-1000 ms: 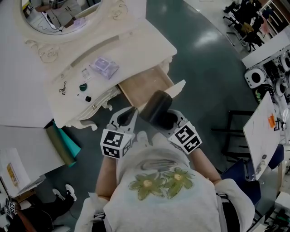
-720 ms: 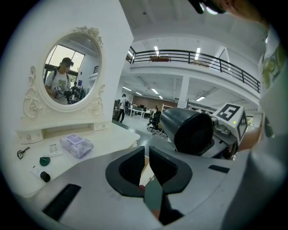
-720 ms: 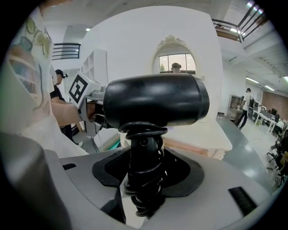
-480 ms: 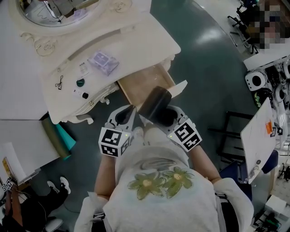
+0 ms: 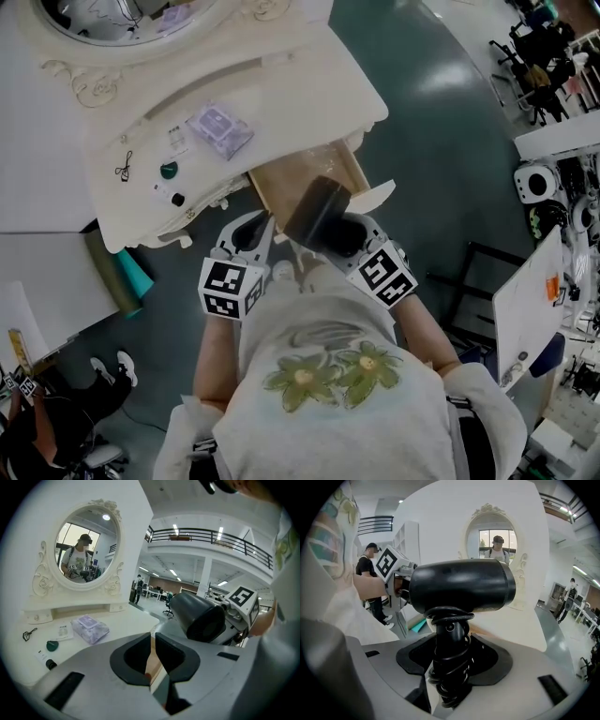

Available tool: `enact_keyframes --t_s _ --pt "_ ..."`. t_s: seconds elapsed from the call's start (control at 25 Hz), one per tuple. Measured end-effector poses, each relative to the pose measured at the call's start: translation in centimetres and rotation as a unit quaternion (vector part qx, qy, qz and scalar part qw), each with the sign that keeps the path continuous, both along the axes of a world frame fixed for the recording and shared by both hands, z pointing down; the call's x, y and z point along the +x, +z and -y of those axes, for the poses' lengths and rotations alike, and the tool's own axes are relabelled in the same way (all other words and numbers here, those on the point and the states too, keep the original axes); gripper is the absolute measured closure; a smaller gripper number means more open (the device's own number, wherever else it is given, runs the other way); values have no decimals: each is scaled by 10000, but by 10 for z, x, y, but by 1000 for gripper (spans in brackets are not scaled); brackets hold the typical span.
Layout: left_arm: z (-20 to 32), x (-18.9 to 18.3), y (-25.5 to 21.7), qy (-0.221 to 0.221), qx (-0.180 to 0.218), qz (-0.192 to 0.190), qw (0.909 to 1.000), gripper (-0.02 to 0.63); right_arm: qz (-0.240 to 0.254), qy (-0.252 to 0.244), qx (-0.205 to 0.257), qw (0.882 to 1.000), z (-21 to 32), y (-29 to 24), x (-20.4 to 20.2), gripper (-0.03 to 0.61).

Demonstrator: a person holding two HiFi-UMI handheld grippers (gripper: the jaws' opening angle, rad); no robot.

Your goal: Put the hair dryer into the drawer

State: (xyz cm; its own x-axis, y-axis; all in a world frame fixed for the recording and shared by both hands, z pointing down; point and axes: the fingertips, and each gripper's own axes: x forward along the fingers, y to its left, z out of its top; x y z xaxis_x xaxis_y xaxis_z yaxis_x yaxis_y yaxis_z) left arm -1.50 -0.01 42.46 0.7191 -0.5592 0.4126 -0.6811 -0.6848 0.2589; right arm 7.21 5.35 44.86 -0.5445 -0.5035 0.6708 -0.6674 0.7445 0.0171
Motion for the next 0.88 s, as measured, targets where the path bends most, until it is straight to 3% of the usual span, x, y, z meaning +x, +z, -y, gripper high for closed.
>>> enact_keyframes --t_s 0.88 --pt "49 -14 16 -513 -234 207 9982 577 -554 -1073 -331 9921 51 42 1 362"
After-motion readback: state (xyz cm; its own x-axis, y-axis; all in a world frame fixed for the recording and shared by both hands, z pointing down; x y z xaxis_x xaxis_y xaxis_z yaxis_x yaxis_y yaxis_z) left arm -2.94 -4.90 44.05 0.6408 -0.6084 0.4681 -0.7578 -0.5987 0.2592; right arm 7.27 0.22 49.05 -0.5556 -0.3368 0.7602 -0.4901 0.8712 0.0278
